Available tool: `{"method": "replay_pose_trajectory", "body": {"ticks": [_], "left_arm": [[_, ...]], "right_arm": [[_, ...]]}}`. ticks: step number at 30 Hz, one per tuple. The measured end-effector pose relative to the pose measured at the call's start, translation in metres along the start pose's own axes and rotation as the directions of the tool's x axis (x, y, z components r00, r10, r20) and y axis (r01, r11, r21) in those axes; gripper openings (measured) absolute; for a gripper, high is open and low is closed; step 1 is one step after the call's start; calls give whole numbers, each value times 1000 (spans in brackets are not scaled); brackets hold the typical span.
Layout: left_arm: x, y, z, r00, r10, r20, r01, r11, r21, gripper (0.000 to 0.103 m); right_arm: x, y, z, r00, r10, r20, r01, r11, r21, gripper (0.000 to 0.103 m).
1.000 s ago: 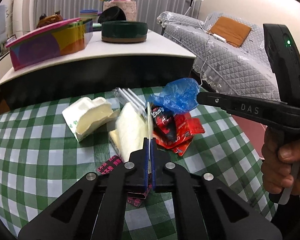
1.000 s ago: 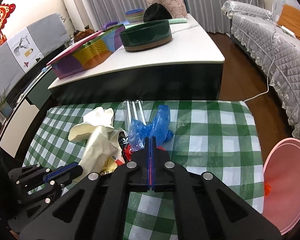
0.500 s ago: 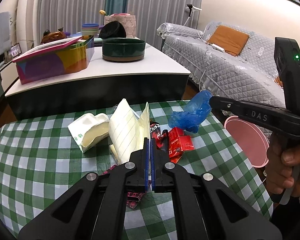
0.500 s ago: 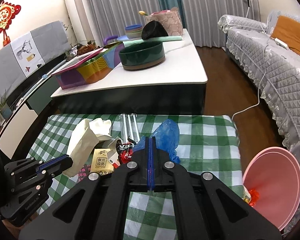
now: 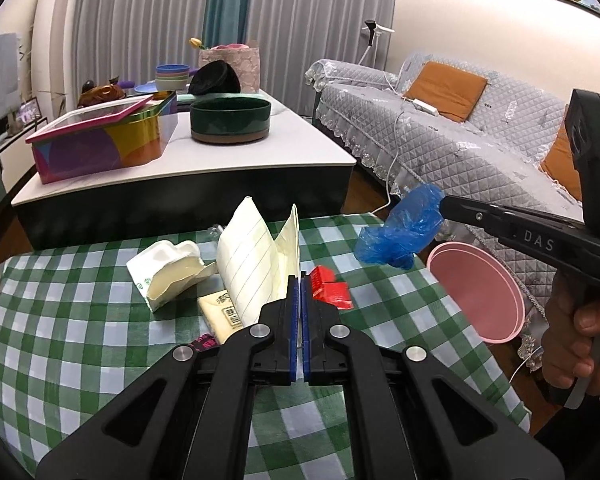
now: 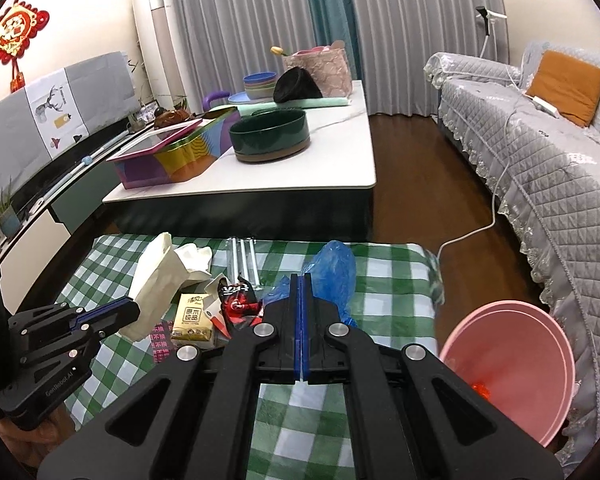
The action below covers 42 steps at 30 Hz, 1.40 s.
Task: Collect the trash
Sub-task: 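Lift the white paper and red wrapper with both tools from the table, then carry the held paper and wrapper with both tools over the pink bin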
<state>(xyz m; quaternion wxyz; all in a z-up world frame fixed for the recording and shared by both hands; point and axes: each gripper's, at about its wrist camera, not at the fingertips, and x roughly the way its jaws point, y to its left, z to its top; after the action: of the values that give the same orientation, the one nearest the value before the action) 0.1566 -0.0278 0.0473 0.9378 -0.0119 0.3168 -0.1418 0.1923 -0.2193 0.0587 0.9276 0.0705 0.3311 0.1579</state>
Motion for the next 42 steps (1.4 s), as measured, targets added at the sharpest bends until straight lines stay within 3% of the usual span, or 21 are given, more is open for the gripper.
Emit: {"method": "replay_pose_trajectory", "body": {"ticks": [13,24,42], "left_arm": [[-6,-44,7,999,-35,37,33,998,48,1],[11,-81,16,998,-60,16,59,997,45,1],[48,-143,31,992,-127,-5,127,991,48,1]], "right_arm": [[-41,-41,-5,997,-68,41,67,997,37,0],[-71,-89,-6,990,-125,68,117,987,111,0],[-82,-137,-9,976,-211,51,197,960,198,0]]}}
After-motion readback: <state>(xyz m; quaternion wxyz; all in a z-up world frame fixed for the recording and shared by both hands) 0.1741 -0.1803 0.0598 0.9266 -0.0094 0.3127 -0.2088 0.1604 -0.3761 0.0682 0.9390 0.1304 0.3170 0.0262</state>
